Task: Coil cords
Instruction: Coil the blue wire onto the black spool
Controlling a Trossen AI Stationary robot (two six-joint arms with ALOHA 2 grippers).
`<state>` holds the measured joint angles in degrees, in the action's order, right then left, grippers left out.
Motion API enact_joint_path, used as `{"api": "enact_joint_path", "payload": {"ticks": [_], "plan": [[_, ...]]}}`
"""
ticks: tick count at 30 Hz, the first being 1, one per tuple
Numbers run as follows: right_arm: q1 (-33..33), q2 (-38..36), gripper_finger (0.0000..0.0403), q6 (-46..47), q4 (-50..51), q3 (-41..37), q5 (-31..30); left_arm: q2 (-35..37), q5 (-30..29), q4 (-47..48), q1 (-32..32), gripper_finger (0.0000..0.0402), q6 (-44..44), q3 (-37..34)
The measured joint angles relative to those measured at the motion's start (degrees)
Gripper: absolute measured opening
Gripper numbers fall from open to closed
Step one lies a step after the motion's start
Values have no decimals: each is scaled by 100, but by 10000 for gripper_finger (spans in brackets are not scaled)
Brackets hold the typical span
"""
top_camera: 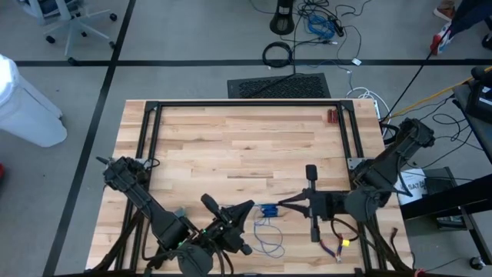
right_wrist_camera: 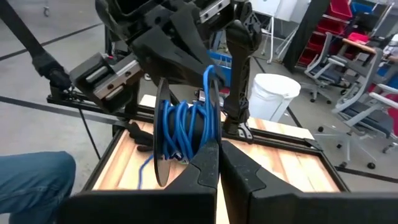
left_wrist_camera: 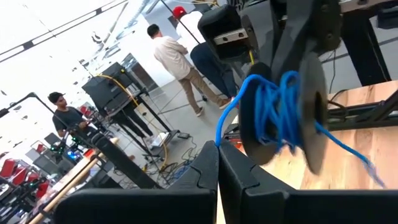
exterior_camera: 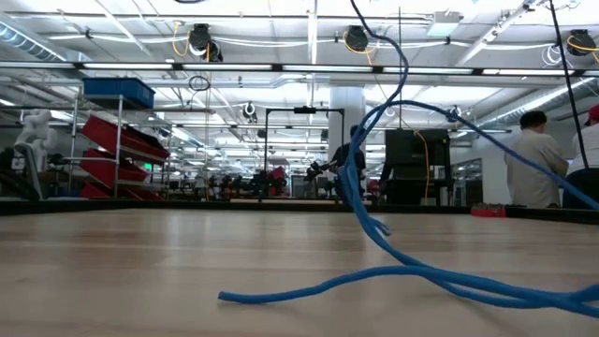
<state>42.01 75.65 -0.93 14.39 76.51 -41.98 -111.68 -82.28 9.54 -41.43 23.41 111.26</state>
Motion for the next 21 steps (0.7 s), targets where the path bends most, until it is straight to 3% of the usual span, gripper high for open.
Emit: {"api": "enact_joint_path", "payload": {"ticks": [15,21], "plan": [[791,-336,0,-321,15,0,-1219,0,389,-7,-38,1,-14,0],[950,-391,0,-341,48,0,-1357,0,424,-7,22,1,-36,0]]}}
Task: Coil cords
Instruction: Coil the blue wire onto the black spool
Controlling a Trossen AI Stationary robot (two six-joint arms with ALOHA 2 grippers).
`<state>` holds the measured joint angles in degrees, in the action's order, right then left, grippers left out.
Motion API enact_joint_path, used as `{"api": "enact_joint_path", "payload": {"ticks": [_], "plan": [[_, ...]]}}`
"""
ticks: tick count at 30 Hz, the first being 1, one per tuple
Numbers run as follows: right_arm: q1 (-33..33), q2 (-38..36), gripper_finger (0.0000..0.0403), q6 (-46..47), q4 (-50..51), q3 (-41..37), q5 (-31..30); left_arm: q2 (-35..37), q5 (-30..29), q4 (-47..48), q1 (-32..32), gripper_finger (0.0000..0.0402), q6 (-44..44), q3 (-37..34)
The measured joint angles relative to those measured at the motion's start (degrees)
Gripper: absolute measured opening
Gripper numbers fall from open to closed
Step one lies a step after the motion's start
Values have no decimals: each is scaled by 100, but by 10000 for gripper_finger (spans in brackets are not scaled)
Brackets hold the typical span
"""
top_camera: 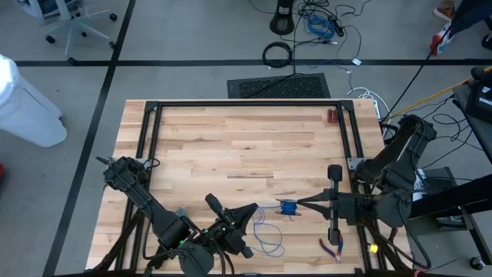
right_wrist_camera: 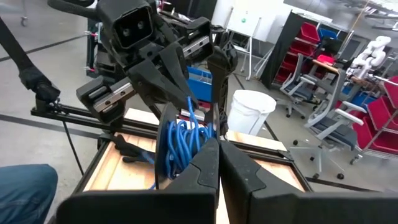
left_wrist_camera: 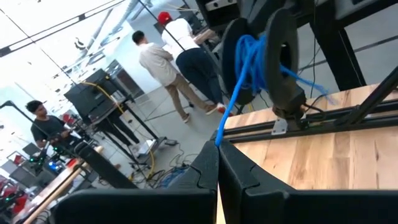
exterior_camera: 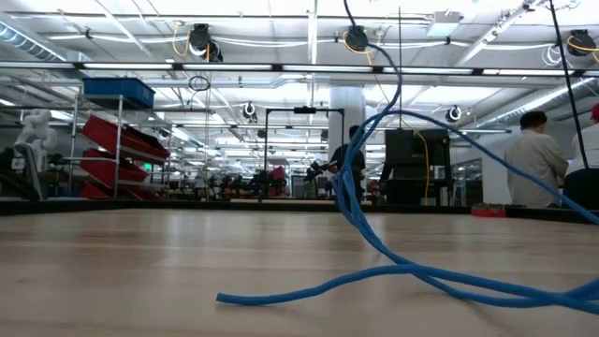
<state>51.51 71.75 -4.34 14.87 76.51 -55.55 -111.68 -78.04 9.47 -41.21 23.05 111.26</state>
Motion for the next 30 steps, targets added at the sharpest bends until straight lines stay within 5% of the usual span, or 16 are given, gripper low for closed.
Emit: {"api": "enact_joint_path", "payload": {"ticks": [9,16,30], "plan": [[0,0,0,9,5,0,-11,-2,965,-36,-24,53,-20,-2],[0,0,0,20,5,0,-13,-2,1051,-146,-24,109,-26,-2],[-2,2,0,-26,0,0,37,-4,2165,-169,129,114,-483,-2]]}}
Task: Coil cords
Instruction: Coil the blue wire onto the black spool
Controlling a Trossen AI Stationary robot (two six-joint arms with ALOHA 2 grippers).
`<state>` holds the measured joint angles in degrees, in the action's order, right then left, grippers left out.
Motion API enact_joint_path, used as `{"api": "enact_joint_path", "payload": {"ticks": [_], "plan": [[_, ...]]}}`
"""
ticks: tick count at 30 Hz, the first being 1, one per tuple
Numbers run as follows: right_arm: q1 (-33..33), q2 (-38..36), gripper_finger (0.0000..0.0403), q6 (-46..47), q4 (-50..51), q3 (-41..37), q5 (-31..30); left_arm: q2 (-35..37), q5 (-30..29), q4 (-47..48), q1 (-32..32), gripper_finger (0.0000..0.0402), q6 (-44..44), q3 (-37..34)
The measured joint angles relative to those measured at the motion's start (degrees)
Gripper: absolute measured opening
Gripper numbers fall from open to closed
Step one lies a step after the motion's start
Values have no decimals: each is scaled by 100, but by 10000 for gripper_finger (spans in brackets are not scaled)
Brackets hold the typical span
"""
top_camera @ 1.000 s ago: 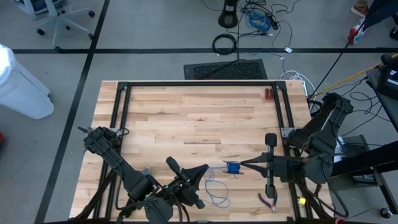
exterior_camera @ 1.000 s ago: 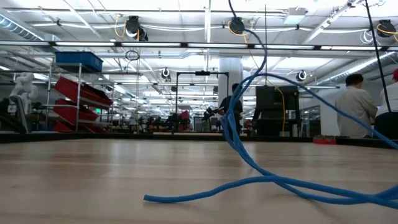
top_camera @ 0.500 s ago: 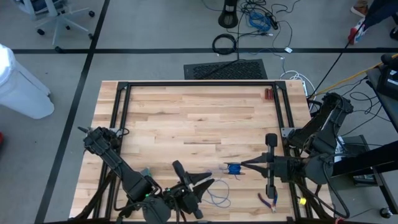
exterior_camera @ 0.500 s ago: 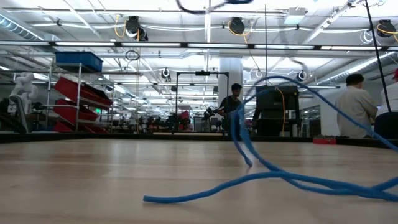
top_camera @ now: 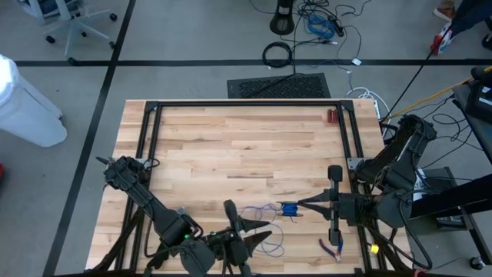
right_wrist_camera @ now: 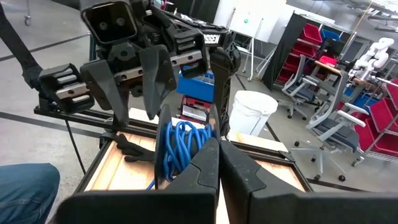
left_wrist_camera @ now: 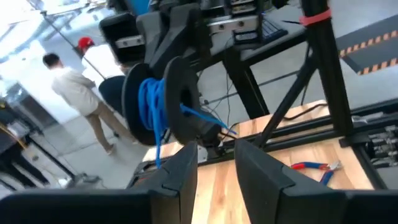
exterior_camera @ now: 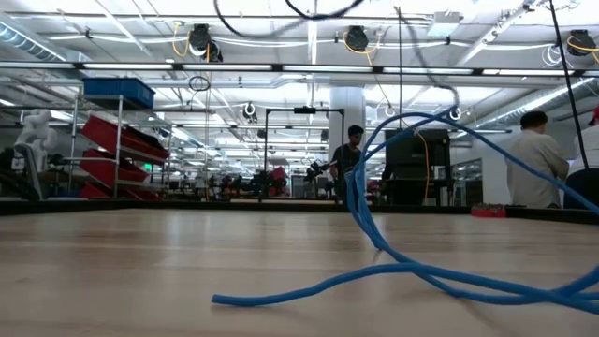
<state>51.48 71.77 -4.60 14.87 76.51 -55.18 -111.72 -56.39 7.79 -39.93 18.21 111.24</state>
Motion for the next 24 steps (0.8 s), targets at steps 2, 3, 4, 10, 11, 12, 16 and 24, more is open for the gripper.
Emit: {"api": "enact_joint_path", "payload": {"ticks": [2,3,4,10,11,12,16,24], "plan": [[0,0,0,-5,0,0,13,0,10,-11,59,114,-232,0],[0,0,0,-7,0,0,42,0,19,-13,92,114,-306,0],[-4,0,0,-9,-4,0,118,0,21,-17,128,114,-407,0],[-2,2,0,7,-22,0,155,-86,69,-131,326,114,-641,0],[-2,2,0,7,-20,0,153,-103,93,-211,347,114,-637,0],[-2,2,0,7,-22,0,153,-109,99,-276,354,114,-595,0],[-2,2,0,7,-24,0,153,-114,273,-381,370,114,-588,-2],[-1,2,0,5,-24,0,157,-112,791,-596,417,114,-586,-2]]}}
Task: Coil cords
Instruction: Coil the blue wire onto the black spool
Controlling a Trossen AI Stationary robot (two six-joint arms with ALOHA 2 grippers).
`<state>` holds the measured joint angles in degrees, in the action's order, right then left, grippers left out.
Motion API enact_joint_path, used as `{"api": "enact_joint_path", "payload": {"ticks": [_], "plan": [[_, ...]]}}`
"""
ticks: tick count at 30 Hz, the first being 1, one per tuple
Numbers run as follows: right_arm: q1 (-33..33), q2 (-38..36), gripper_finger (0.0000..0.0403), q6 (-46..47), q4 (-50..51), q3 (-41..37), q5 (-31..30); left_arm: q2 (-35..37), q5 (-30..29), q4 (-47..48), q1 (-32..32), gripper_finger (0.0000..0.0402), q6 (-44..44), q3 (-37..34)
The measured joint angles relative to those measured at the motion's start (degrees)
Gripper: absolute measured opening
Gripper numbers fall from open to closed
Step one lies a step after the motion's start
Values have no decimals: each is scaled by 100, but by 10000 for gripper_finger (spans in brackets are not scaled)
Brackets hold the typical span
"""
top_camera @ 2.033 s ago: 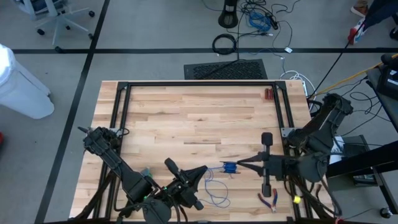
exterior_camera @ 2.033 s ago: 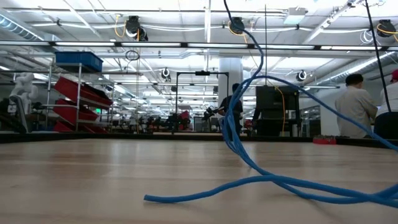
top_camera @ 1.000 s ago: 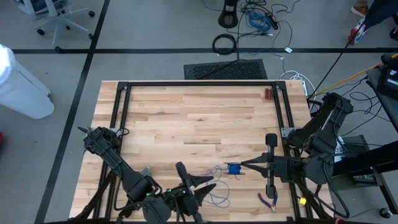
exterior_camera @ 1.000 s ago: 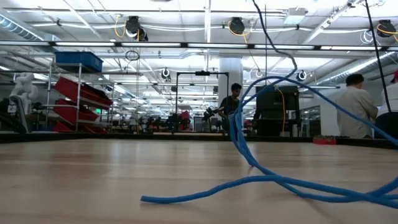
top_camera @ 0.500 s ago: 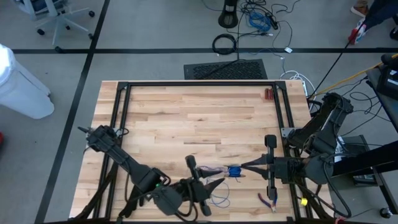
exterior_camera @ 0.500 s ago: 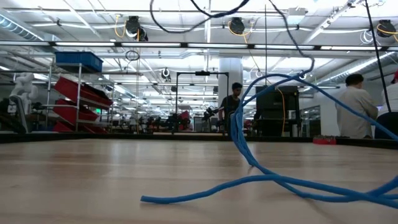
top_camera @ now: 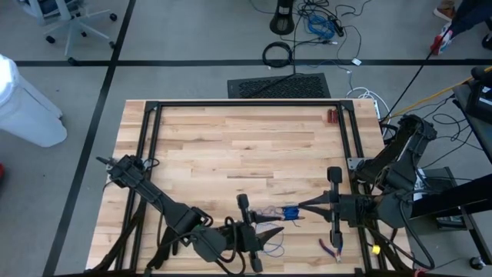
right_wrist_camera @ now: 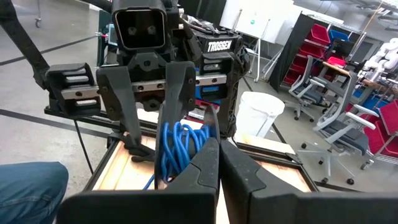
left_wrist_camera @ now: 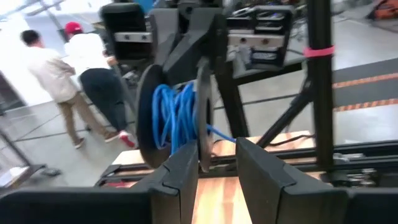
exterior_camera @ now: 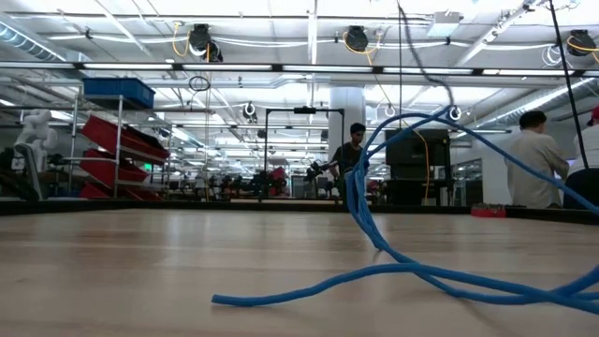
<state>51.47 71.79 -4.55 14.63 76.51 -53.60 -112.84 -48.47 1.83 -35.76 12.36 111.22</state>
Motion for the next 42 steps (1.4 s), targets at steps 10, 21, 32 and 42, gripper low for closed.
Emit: {"api": "enact_joint_path", "payload": {"ticks": [10,21,32,42], "plan": [[-51,31,0,44,-33,0,278,0,96,-48,56,74,-293,0],[-26,28,7,227,258,3,630,-2,-2,100,-7,5,-155,0],[0,77,86,647,842,4,764,442,27,1410,-305,3,-1006,0],[-200,446,114,17,383,4,848,556,1013,2345,-175,2,-1501,0]]}}
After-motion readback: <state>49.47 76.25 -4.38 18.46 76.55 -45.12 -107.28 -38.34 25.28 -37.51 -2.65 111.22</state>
